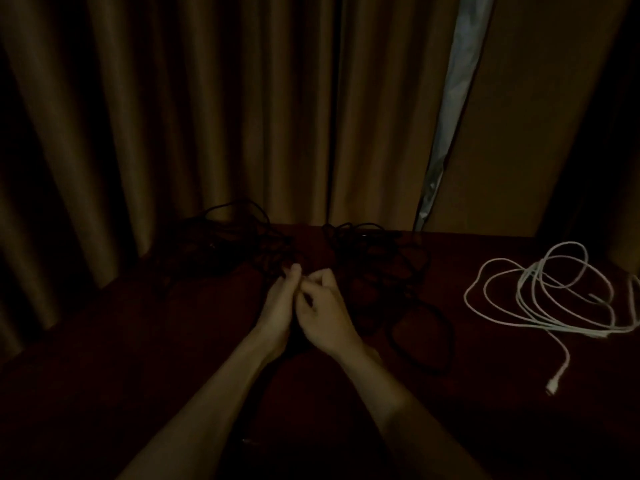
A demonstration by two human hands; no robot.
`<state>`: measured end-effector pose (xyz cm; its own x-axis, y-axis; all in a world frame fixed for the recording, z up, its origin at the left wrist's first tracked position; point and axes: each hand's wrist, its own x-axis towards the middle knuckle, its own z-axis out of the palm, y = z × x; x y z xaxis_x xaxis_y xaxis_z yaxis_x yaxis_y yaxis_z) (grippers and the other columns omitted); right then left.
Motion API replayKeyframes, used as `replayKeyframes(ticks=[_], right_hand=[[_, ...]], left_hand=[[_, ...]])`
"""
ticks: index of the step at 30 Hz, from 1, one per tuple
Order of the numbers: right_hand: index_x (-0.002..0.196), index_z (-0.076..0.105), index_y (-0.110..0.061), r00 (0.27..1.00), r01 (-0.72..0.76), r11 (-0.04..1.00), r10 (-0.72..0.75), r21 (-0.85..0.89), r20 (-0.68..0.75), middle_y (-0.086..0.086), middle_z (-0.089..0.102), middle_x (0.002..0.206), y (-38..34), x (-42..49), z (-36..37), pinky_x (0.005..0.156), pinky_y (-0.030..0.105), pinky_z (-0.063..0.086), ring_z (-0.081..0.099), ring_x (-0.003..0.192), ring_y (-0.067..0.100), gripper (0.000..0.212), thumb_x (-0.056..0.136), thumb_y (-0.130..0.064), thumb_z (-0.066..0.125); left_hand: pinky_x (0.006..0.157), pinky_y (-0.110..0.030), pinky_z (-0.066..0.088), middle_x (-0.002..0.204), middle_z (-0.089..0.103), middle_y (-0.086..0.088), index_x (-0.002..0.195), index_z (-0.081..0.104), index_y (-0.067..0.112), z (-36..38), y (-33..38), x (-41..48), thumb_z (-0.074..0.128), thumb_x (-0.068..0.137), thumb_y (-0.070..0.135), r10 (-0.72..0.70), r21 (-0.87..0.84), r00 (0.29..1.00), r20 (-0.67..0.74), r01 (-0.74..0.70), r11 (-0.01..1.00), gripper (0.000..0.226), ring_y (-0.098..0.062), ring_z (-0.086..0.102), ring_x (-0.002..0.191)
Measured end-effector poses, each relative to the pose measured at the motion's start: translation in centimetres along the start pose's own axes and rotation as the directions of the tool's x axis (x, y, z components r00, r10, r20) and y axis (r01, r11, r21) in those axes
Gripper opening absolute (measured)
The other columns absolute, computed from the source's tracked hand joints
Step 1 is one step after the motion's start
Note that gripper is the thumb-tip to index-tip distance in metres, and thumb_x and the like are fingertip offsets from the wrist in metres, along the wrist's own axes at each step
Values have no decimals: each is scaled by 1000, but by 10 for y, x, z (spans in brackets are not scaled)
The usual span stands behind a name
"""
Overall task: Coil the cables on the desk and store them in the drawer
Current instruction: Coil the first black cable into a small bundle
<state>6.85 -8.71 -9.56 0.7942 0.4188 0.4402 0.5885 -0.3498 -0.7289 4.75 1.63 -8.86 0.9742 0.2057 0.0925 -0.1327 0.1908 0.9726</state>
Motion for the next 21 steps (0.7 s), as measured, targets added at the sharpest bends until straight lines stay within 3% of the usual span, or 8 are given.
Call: replayKeyframes(ticks=[2,4,7,10,13,15,17,21], right_hand=[[143,59,-19,997,47,998,-44,-41,70,-3,39,116,7,0,11,92,12,46,47,101,1,36,109,-19,46],[146,56,-24,991,94,992,-86,-81,101,-3,38,122,16,3,16,100,21,47,46,109,8,39,108,-20,48],[155,39,-32,987,98,986,-79,-135,138,-7,40,131,23,9,8,99,23,47,49,115,7,52,105,-24,53],[158,27,-29,982,-9,983,43,-184,182,-7,53,133,24,12,-4,95,27,45,56,115,10,59,106,-34,54],[143,54,-26,973,45,935,40,-353,229,-5,65,129,35,12,-14,95,32,48,61,113,12,37,108,-34,49],[120,71,-23,979,40,949,26,-313,204,-7,73,111,41,11,-18,86,31,52,65,97,4,23,107,-29,52],[103,73,-26,977,22,957,40,-288,208,-13,75,86,43,9,-21,71,25,48,63,75,-6,18,105,-31,56],[93,69,-31,977,27,951,40,-309,211,-17,70,74,42,5,-22,72,29,48,58,71,-4,17,104,-38,57]], left_hand=[[77,-25,54,86,77,7,99,71,15,-6,-4,4,39,109,47,16,103,996,-87,-7,995,47,-13,73,90],[76,-24,56,85,78,5,98,72,13,-16,-7,9,33,110,49,3,102,996,-88,6,995,54,-12,74,90],[82,-25,53,95,75,-1,100,68,11,-24,-7,14,31,108,58,-84,-32,985,-152,80,996,61,-13,72,95],[83,-37,52,64,56,-1,73,50,14,-33,-6,22,33,108,57,-119,-167,951,-285,73,983,58,-18,66,72],[70,-38,56,55,41,2,71,45,16,-37,-2,23,32,108,58,-140,-285,937,-321,45,957,58,-13,49,49],[55,-30,48,55,36,5,75,48,17,-42,0,24,32,107,61,-160,-320,918,-362,39,947,56,-10,37,45],[47,-25,38,58,37,6,84,50,17,-44,1,24,32,105,64,-155,-281,926,-345,56,958,55,-10,34,46],[45,-25,35,64,41,4,103,50,15,-40,-2,21,27,101,70,-103,-98,974,-201,85,992,60,-11,35,50]])
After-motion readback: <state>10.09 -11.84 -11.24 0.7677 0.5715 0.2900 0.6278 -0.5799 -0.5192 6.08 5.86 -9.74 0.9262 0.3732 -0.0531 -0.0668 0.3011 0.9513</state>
